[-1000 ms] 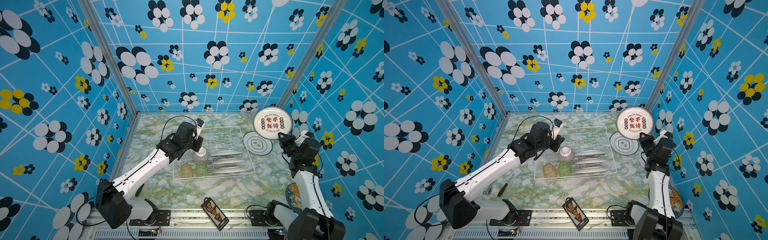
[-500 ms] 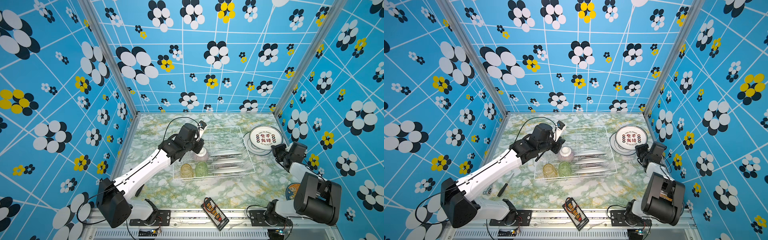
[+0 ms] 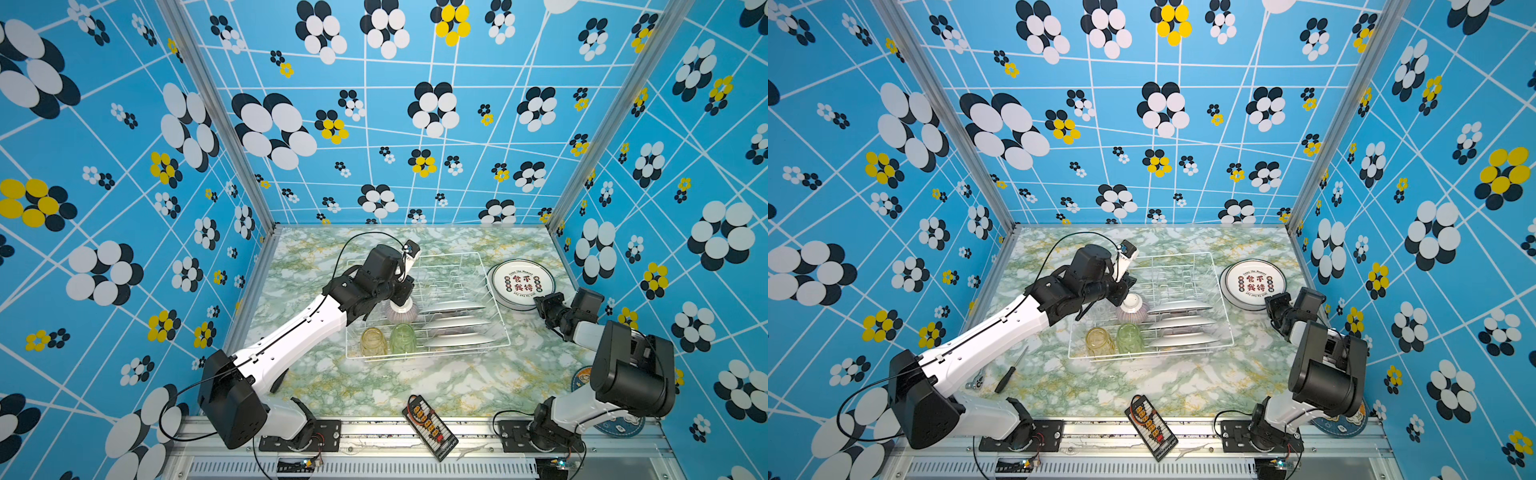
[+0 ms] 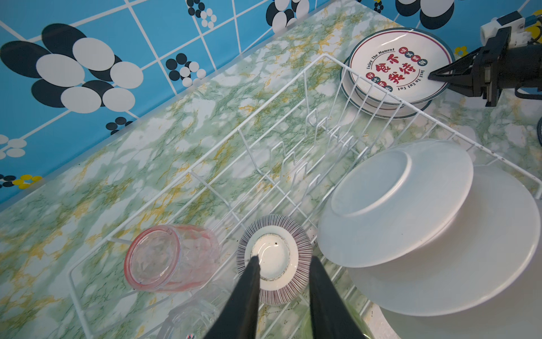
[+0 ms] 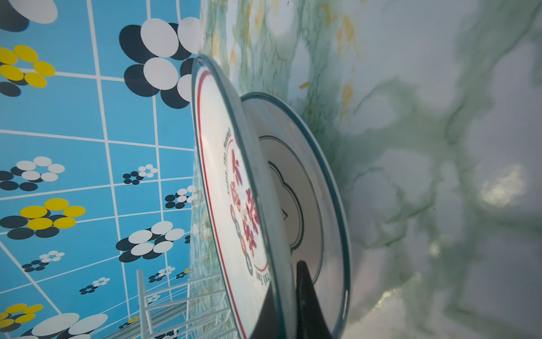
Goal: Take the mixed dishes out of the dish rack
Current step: 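Set the plate on the green-rimmed plate with right gripper while left lowers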
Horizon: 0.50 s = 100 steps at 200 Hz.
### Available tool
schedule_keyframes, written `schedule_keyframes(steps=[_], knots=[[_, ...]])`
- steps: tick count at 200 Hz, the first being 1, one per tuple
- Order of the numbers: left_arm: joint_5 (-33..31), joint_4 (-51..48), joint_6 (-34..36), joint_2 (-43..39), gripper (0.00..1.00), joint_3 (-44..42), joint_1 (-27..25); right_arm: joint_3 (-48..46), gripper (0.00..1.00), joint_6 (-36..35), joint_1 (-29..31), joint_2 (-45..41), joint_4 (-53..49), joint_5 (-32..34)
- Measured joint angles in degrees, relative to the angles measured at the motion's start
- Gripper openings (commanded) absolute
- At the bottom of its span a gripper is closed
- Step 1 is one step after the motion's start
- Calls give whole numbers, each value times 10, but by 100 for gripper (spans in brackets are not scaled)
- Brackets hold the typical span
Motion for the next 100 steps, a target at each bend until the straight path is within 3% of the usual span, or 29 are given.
schedule_keyframes(steps=[58, 100], knots=[[0, -6, 0, 4, 31, 0, -4, 0, 0, 0, 9, 23, 5, -11], [0, -12, 0, 4, 31, 1, -7, 0, 15, -3, 9, 23, 5, -12]])
